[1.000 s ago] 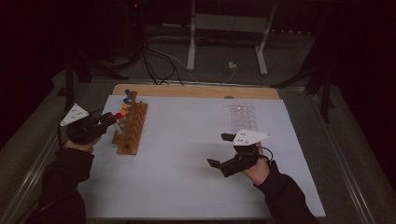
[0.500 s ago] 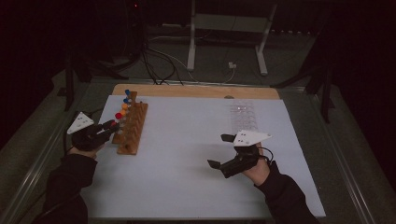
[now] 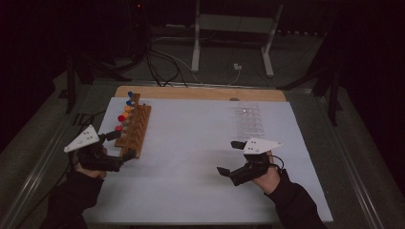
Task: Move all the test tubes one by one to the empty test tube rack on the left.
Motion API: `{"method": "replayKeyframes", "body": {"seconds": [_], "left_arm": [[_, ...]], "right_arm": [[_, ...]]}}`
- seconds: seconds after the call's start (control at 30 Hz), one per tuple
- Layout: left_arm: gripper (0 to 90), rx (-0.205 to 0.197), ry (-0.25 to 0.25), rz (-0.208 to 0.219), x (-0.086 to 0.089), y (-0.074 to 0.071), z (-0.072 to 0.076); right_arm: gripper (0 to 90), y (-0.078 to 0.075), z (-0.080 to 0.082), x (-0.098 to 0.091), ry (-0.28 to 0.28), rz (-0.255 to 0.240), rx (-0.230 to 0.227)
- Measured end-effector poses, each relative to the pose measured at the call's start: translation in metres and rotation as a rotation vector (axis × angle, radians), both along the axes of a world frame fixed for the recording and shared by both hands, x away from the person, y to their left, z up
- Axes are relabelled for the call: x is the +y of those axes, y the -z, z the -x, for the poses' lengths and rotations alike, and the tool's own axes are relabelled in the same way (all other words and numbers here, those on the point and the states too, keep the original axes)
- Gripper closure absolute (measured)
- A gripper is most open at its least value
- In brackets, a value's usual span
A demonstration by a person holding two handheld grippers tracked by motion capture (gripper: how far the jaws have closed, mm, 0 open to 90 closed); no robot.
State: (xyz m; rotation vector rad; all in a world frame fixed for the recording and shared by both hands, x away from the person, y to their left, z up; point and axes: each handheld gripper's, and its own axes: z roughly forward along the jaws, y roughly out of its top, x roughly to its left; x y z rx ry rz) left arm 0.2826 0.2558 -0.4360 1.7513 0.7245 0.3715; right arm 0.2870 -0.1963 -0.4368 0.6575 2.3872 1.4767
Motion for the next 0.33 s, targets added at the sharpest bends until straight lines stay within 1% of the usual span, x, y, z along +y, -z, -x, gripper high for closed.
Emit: {"method": "replayKeyframes", "body": {"seconds": [0.03, 0.07, 0.1, 0.13, 0.17, 0.2, 0.23, 0.27, 0.3, 0.33], "left_arm": [[0.7, 0.002, 0.016, -0.007, -0.006, 0.004, 0.003], [0.6, -0.009, 0.027, 0.002, -0.012, 0.009, 0.007], [0.5, -0.004, 0.047, 0.007, -0.018, 0.014, 0.01], [0.6, -0.001, 0.071, -0.008, -0.024, 0.019, 0.012], [0.5, -0.01, 0.088, -0.017, -0.03, 0.025, 0.015], [0.5, -0.007, 0.104, -0.033, -0.035, 0.03, 0.017], [0.5, 0.005, 0.126, -0.041, -0.039, 0.035, 0.018], [0.5, 0.014, 0.137, -0.049, -0.042, 0.04, 0.018], [0.5, 0.024, 0.141, -0.065, -0.046, 0.045, 0.018], [0.5, 0.026, 0.147, -0.074, -0.048, 0.049, 0.019]], "right_arm": [[0.0, 0.002, 0.0, -0.001, 0.005, 0.001, -0.001], [0.0, 0.004, 0.0, -0.002, 0.01, 0.005, -0.001], [0.0, 0.005, 0.0, -0.002, 0.012, 0.007, -0.001], [0.0, 0.006, 0.001, -0.002, 0.013, 0.007, 0.001], [0.0, 0.007, 0.001, -0.002, 0.013, 0.009, 0.0], [0.0, 0.007, 0.001, -0.002, 0.013, 0.008, -0.001], [0.0, 0.007, 0.001, -0.001, 0.012, 0.005, 0.0], [0.0, 0.007, 0.001, -0.001, 0.014, 0.005, 0.0], [0.0, 0.007, 0.001, -0.001, 0.015, 0.003, -0.003], [0.0, 0.007, 0.001, -0.001, 0.013, 0.0, -0.003]]}}
